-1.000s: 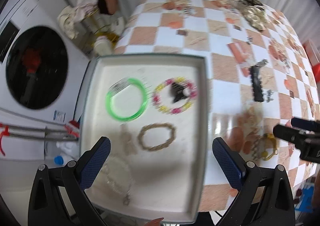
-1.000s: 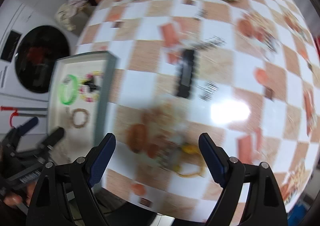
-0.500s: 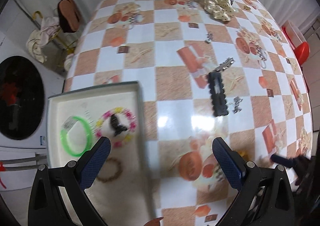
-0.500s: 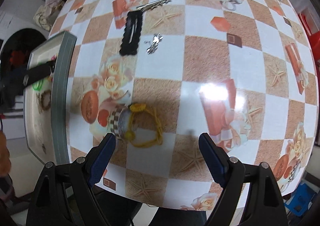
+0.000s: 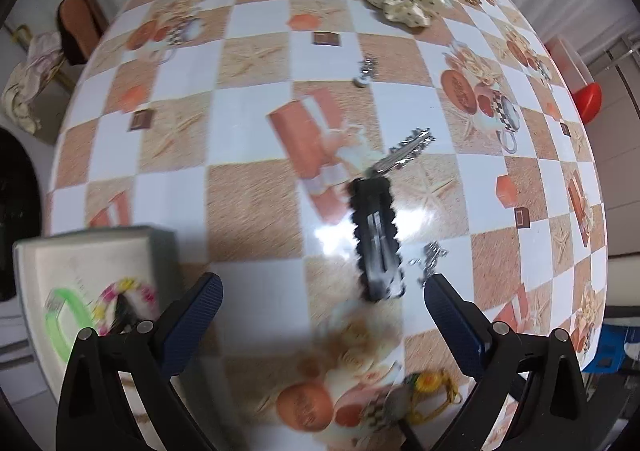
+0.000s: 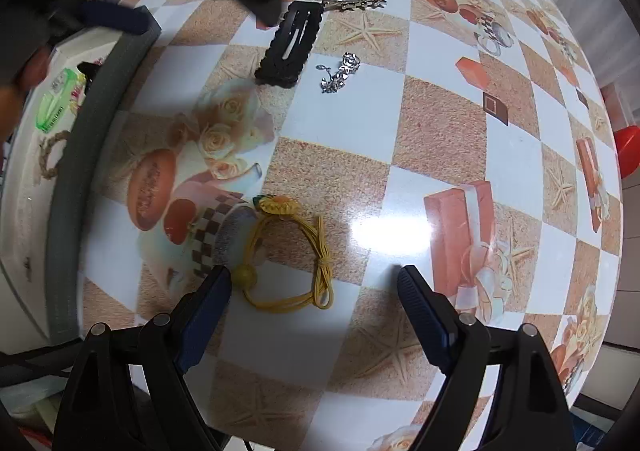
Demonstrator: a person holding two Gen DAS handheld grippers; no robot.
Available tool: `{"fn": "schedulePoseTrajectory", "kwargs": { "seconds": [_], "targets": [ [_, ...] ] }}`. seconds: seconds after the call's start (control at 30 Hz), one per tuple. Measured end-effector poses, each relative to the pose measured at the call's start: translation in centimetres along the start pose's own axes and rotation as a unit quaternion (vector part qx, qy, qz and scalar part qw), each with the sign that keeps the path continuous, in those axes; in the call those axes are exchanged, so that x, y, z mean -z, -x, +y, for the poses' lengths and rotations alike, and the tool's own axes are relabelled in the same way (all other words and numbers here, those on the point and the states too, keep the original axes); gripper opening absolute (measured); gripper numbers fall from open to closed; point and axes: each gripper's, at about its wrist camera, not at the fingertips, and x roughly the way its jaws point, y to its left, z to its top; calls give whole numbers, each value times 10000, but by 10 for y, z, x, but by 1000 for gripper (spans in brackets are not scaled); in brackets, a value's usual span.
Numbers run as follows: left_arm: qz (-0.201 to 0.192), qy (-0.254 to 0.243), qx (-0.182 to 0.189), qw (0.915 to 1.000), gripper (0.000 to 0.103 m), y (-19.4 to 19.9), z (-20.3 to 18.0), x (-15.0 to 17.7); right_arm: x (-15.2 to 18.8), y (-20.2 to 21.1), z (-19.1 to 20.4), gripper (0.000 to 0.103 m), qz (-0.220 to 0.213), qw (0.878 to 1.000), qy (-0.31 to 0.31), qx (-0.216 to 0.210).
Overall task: Organize jewelry
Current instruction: 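Move the right tool to the yellow hair tie while the left tool reaches the black scalloped clip, then grasp the yellow hair tie with the right tool while the left tool grasps the black scalloped clip, then carry the yellow hair tie in the right tool while the left tool carries the black clip to the tray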
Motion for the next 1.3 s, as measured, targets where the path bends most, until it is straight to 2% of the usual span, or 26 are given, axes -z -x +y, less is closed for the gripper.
{"fn": "schedulePoseTrajectory", "kwargs": {
  "seconds": [0.1,0.13,0.17,0.3,0.37,0.47,0.57,0.63,0.7,0.73,0.8,0.83,0.9,0.97,1.3],
  "targets": [
    [59,-76,9,10000,103,-12,-9,-6,1,-1,3,87,-115,9999,98,66],
    [84,-93,-1,9999,96,-15,-11,-8,1,-1,3,87,-136,9998,109,68],
    [132,-112,-46,9998,93,-20,-13,-10,1,-1,3,87,-147,9998,114,65],
    [210,-147,-103,9996,93,-33,-20,-14,1,-1,-2,87,-195,9997,113,67],
    [225,-175,-139,9995,88,-36,-22,-15,-2,-3,2,87,-207,9997,119,64],
    [191,-274,-295,9990,88,-40,-30,-18,-6,-4,0,84,-225,9996,151,67],
    [157,-322,-377,9986,83,-41,-35,-18,-7,-2,-1,76,-257,9995,167,72],
    [145,-364,-375,9985,74,-40,-40,-19,-9,0,-3,69,-268,9994,189,64],
    [144,-437,-362,9983,65,-38,-47,-19,-11,2,-5,54,-275,9994,205,52],
    [143,-465,-357,9982,58,-39,-52,-21,-13,3,-6,51,-276,9994,211,47],
    [138,-520,-358,9979,45,-38,-58,-22,-16,5,-8,34,-256,9995,197,41],
    [130,-526,-357,9979,36,-37,-60,-23,-19,5,-10,30,-232,9996,181,34],
    [145,-491,-325,9982,36,-37,-61,-26,-22,5,-14,10,-194,9997,135,17],
    [155,-466,-285,9984,36,-36,-60,-26,-26,6,-21,7,-142,9999,11,-47],
    [-17,-273,-10,9996,36,3,-33,1,-36,16,-66,6,27,9939,-836,-717]
  ]
}}
